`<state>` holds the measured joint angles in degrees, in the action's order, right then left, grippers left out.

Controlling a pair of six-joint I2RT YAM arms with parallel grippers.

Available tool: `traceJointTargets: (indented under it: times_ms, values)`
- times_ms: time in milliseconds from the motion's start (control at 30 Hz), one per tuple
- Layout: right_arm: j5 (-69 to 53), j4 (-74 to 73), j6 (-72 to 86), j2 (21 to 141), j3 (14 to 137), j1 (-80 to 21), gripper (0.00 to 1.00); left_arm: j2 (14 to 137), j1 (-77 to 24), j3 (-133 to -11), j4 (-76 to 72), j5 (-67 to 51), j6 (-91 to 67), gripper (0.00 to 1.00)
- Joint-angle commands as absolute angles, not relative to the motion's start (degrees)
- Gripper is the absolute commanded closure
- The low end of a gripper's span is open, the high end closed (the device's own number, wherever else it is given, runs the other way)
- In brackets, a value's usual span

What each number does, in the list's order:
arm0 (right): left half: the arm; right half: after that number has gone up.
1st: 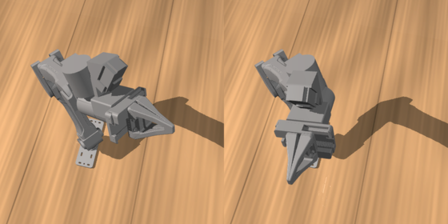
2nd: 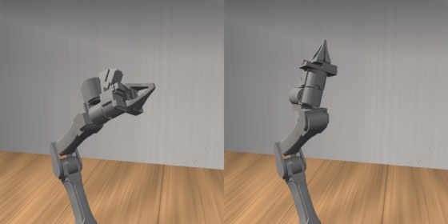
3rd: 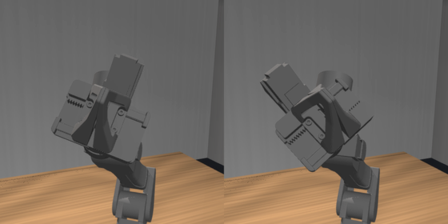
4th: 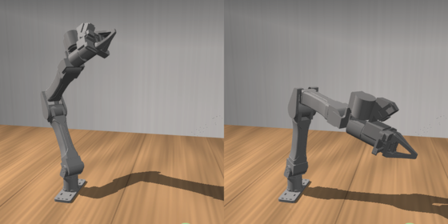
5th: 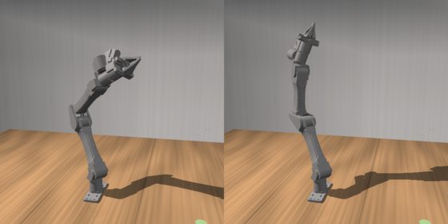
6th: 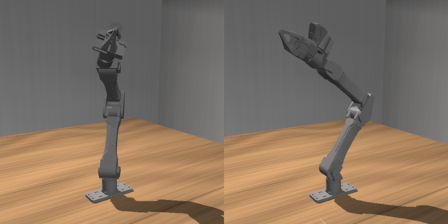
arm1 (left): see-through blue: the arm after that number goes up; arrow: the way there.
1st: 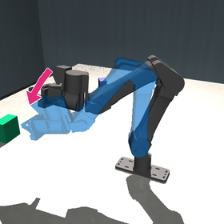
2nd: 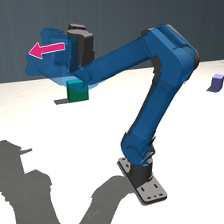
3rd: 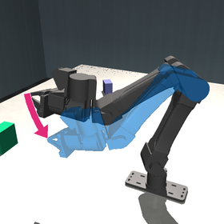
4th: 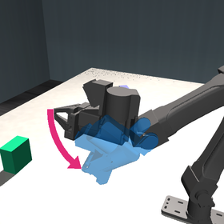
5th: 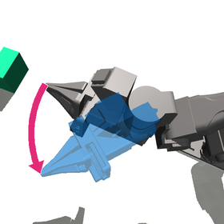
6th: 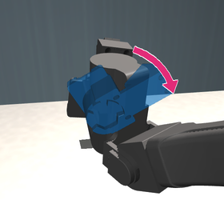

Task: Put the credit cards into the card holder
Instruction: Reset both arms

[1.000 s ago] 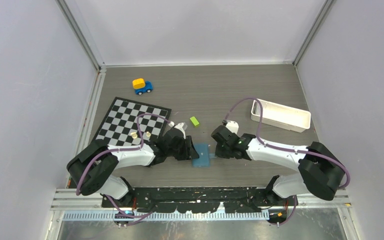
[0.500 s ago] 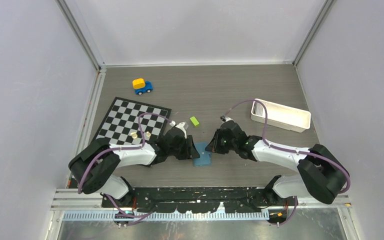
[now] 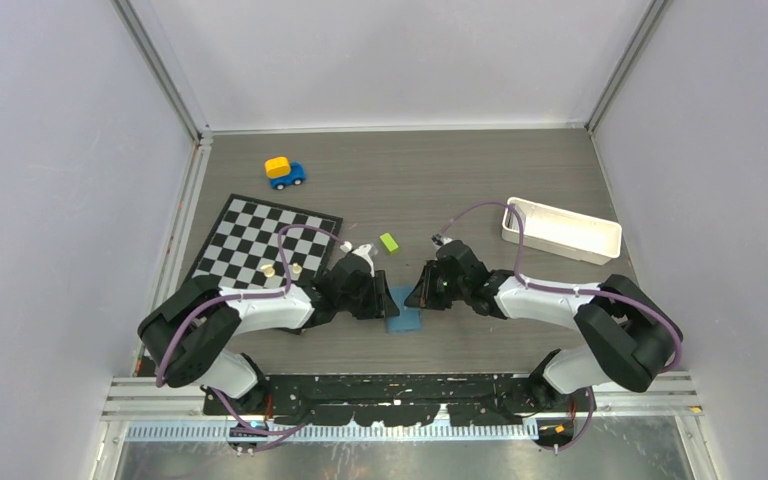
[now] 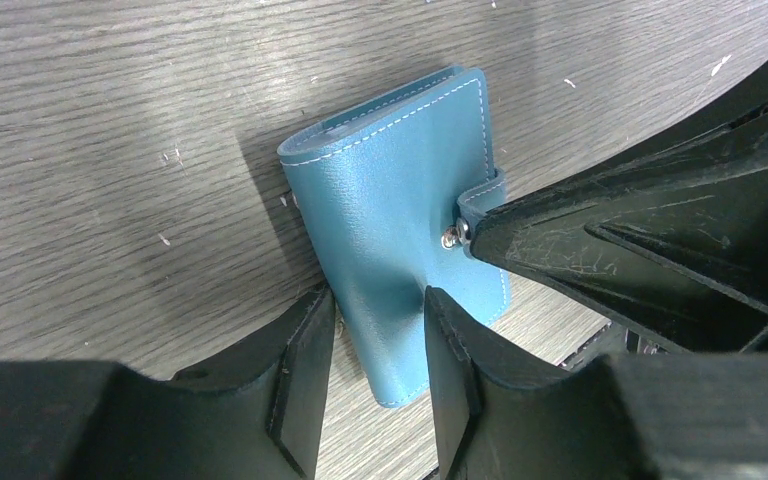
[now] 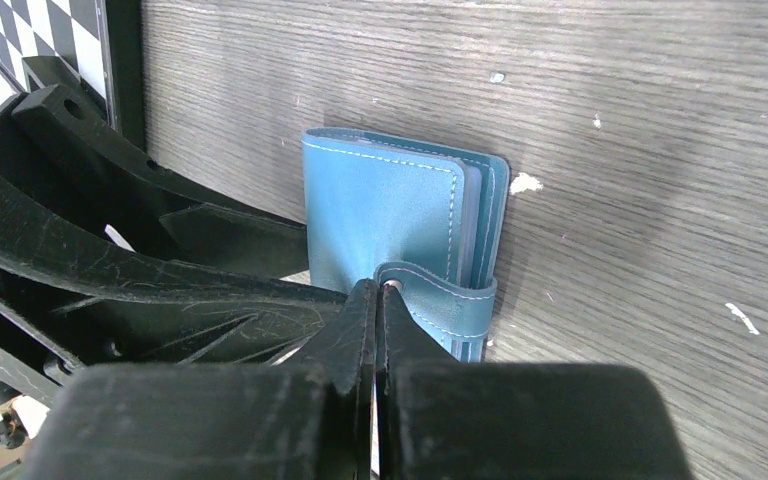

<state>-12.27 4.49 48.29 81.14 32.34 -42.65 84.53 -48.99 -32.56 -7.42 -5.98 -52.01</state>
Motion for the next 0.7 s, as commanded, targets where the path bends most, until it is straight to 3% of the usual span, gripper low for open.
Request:
traceJointTargets:
  times_ms: [0,667]
  values:
    - [-12.6,4.2,47.2,81.7,34.1,-42.9,1.00,86.6,-48.9,-32.1,-1.2,-2.6,-49.6,0.59]
    - [-14.0,0.9,47.2,79.2,35.0,-42.8,1.00,87.6,-48.9,-32.6,-0.4,-2.1,-49.5,0.65]
